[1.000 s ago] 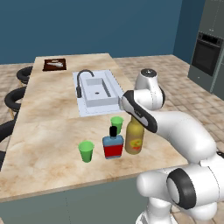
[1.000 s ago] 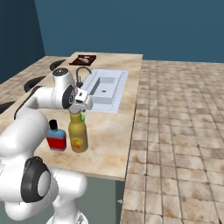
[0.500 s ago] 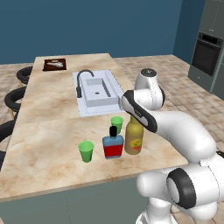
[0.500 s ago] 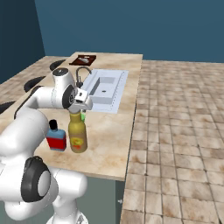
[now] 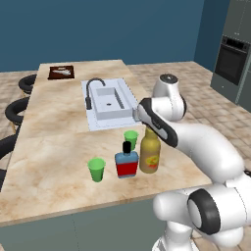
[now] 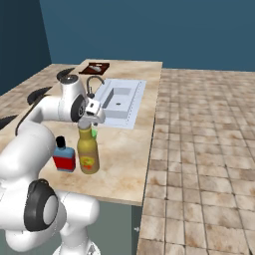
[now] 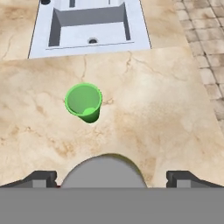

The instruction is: Place the drinks on the dining counter in a tight cluster.

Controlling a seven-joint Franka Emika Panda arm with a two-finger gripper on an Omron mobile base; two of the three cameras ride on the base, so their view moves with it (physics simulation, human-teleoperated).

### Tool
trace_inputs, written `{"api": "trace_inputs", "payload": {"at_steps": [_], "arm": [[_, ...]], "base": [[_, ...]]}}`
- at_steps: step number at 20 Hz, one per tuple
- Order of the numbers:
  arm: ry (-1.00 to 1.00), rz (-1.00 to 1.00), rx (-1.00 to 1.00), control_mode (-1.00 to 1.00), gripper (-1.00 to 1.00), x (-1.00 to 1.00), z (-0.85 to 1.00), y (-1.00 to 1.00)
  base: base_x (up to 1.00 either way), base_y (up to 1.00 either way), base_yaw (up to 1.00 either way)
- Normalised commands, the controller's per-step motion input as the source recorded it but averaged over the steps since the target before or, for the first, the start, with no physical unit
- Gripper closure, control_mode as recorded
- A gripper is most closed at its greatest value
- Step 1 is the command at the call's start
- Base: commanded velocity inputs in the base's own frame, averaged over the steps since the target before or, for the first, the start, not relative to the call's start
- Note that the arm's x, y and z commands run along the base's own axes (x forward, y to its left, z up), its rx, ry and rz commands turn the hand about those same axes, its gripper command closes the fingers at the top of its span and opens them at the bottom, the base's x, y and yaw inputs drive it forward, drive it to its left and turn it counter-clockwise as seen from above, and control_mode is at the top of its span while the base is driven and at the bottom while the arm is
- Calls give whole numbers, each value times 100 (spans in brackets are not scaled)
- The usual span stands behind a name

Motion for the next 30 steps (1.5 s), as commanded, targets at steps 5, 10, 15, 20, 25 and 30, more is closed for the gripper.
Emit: {"api": "trace_inputs", "payload": {"at_steps": [5, 10, 15, 20, 25, 30], "arm": [[-4, 0, 9, -100, -100, -13, 37, 0], [0, 0, 12, -100, -100, -62, 20, -9], [0, 0, 12, -100, -100, -91, 10, -21], [2, 0, 3, -100, -100, -73, 9, -7], [0, -2, 0, -100, -100, -58, 0, -2], [-1, -4, 0, -100, -100, -57, 0, 0]], "base": [[0, 0, 0], [0, 0, 0], [0, 0, 0], [0, 0, 0], [0, 0, 0], [0, 0, 0]]}}
